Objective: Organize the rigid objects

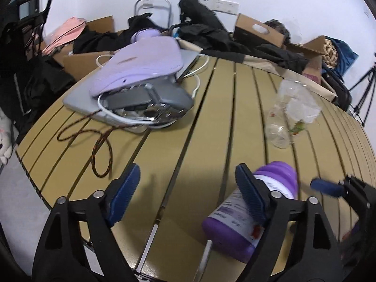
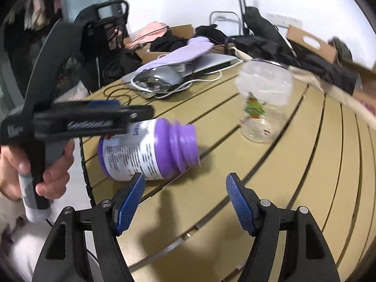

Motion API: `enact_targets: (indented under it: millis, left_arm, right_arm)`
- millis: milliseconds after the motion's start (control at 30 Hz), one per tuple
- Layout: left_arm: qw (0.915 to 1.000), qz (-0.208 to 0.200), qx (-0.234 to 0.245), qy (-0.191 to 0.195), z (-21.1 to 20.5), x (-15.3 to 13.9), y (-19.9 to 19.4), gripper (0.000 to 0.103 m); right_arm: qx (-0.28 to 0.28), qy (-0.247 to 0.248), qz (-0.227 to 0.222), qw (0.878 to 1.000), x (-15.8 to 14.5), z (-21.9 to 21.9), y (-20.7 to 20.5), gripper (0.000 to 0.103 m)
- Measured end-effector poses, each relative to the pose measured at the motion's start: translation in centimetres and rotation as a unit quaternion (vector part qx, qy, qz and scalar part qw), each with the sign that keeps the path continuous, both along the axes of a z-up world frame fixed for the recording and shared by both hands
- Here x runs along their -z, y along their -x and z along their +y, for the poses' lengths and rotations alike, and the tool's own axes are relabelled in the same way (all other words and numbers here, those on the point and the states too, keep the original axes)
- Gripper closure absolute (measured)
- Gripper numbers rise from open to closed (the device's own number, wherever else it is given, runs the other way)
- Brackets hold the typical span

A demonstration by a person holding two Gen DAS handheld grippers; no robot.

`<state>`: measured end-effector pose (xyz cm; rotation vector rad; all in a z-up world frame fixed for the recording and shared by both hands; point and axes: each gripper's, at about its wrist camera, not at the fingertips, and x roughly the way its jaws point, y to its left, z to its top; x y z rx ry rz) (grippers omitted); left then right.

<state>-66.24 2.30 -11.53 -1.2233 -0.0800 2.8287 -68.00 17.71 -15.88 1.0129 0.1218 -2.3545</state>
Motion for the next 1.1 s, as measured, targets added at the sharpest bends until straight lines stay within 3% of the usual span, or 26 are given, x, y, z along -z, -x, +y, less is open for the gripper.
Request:
enact_targets:
  millis: [67, 133, 200, 267, 300, 367, 433, 500, 667, 767, 867, 1000, 1100]
  left_arm:
    - [0.9998, 0.010, 0.017, -0.004, 0.3, -1.1, 0.0, 0.000]
    - [0.9988, 0.008, 0.046, -0.015, 1.2, -1.8, 0.1, 0.000]
    - [0.9946, -0.028, 0.099, -0.014, 2.6, -1.4, 0.5, 0.000]
    - [0.9836, -0.078, 0.163, 0.005, 4.6, -0.1, 0.9, 0.000]
    - [0.9782, -0.093, 0.185, 0.018, 5.4, 0.5, 1.0, 0.002]
    - [0.9706, -0.107, 0.210, 0.049, 6.8, 1.9, 0.9, 0.037]
    - [0.9704, -0.112, 0.203, 0.068, 7.2, 2.5, 1.2, 0.041]
    - [0.9714, -0.108, 0.203, 0.060, 7.4, 2.4, 1.3, 0.042]
    - [0.9819, -0.055, 0.177, 0.038, 6.4, 1.6, 0.8, 0.042]
    - [0.9872, 0.006, 0.159, 0.015, 5.4, 0.3, -0.3, 0.042]
    - [0.9841, 0.084, 0.156, -0.006, 4.5, -1.3, -2.3, 0.042]
    - [0.9787, 0.125, 0.154, -0.053, 3.4, -2.4, -2.3, 0.042]
    - [0.9720, 0.156, 0.160, -0.073, 2.8, -3.4, -2.0, 0.042]
  right_arm:
    - [0.016, 0.002, 0.011, 1.000, -0.7, 1.0, -0.1, 0.027]
    - [0.032, 0.017, 0.014, 0.999, -1.2, 2.1, 0.1, 0.027]
    - [0.047, 0.028, 0.009, 0.998, -1.4, 3.1, 0.4, 0.027]
    - [0.061, 0.038, 0.001, 0.997, -1.5, 4.0, 0.7, 0.027]
    - [0.067, 0.046, -0.004, 0.997, -1.5, 4.4, 0.9, 0.027]
    - [0.074, 0.057, -0.010, 0.996, -1.6, 5.1, 1.1, 0.027]
    - [0.081, 0.063, -0.015, 0.995, -1.6, 5.5, 1.2, 0.027]
    - [0.084, 0.066, -0.015, 0.994, -1.5, 5.8, 1.2, 0.027]
    - [0.086, 0.082, -0.020, 0.993, -1.6, 5.9, 1.4, 0.027]
    - [0.082, 0.109, -0.026, 0.990, -2.0, 6.2, 1.6, 0.027]
    - [0.073, 0.134, -0.042, 0.987, -3.2, 6.2, 2.1, 0.027]
    - [0.030, 0.250, -0.080, 0.964, -5.4, 6.3, 3.5, 0.021]
    - [-0.023, 0.299, -0.128, 0.945, -6.0, 4.7, 5.5, 0.021]
